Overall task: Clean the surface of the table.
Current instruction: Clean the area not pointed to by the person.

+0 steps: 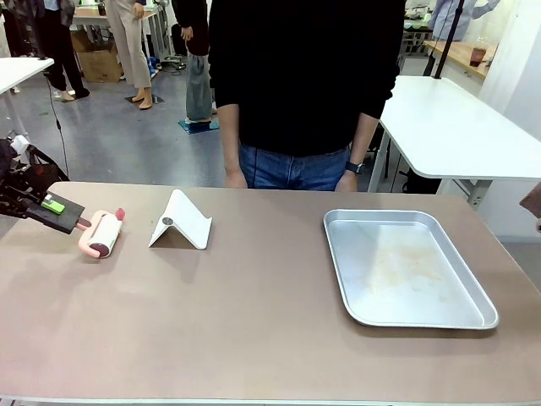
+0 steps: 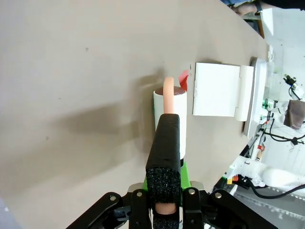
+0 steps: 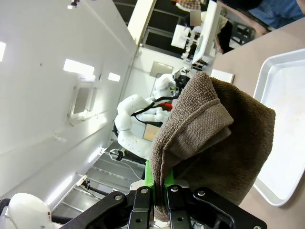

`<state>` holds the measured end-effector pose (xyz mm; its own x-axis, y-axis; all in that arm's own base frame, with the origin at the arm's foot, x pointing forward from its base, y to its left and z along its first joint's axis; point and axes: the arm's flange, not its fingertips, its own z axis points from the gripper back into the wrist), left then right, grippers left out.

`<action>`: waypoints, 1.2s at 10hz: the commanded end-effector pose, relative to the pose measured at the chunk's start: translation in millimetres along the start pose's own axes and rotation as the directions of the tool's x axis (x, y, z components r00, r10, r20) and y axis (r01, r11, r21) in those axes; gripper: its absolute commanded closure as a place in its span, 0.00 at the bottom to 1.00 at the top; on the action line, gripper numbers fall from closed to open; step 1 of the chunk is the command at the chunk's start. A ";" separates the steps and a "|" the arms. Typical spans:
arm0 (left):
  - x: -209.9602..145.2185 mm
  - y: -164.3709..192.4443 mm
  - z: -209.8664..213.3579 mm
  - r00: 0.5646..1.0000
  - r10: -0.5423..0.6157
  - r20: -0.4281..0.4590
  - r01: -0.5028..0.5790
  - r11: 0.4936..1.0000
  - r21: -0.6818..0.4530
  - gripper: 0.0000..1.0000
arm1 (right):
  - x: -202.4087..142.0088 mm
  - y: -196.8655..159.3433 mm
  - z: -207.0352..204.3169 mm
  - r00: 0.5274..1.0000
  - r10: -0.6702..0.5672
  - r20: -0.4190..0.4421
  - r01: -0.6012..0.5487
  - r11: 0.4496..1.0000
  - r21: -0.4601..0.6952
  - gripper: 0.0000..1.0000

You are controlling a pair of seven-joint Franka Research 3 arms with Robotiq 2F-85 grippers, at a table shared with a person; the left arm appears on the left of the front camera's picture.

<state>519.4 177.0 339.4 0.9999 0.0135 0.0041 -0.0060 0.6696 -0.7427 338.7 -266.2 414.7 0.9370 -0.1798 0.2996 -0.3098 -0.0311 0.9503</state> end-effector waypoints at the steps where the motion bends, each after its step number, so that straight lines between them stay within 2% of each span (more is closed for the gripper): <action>1: -0.7 1.2 -18.9 1.000 0.006 -0.014 -0.006 0.999 0.039 0.77 | 1.9 5.5 1.3 1.000 -0.006 -0.002 0.006 1.000 -0.005 0.92; 4: 3.5 -13.1 -27.5 0.999 -0.042 -0.019 0.042 0.999 0.031 0.77 | 1.9 5.5 1.3 1.000 -0.006 -0.002 0.006 1.000 -0.005 0.92; 6: 3.4 -20.1 -13.8 0.997 -0.069 0.028 0.070 0.997 -0.043 0.77 | 1.9 5.5 1.3 1.000 -0.006 -0.002 0.006 1.000 -0.005 0.92; 7: -1.1 -25.3 1.7 0.992 -0.082 0.097 0.088 0.994 -0.065 0.77 | 1.9 5.5 1.3 1.000 -0.006 -0.002 0.006 1.000 -0.005 0.92; 9: -26.1 -53.8 44.3 0.966 -0.134 0.222 0.164 0.979 -0.121 0.77 | 1.9 5.5 1.3 1.000 -0.006 -0.002 0.006 1.000 -0.005 0.92; 10: -43.3 -68.5 60.7 0.955 -0.151 0.254 0.187 0.974 -0.124 0.77 | 1.9 5.5 1.3 1.000 -0.006 -0.002 0.006 1.000 -0.005 0.92; 12: -82.6 -90.0 77.1 0.951 -0.162 0.265 0.198 0.973 -0.116 0.77 | 1.9 5.5 1.3 1.000 -0.006 -0.002 0.006 1.000 -0.005 0.92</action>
<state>461.7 185.3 459.4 0.9514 0.1071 0.2886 0.1789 0.5705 -0.8015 338.7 -266.2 414.9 0.9369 -0.1797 0.2999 -0.3101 -0.0308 0.9502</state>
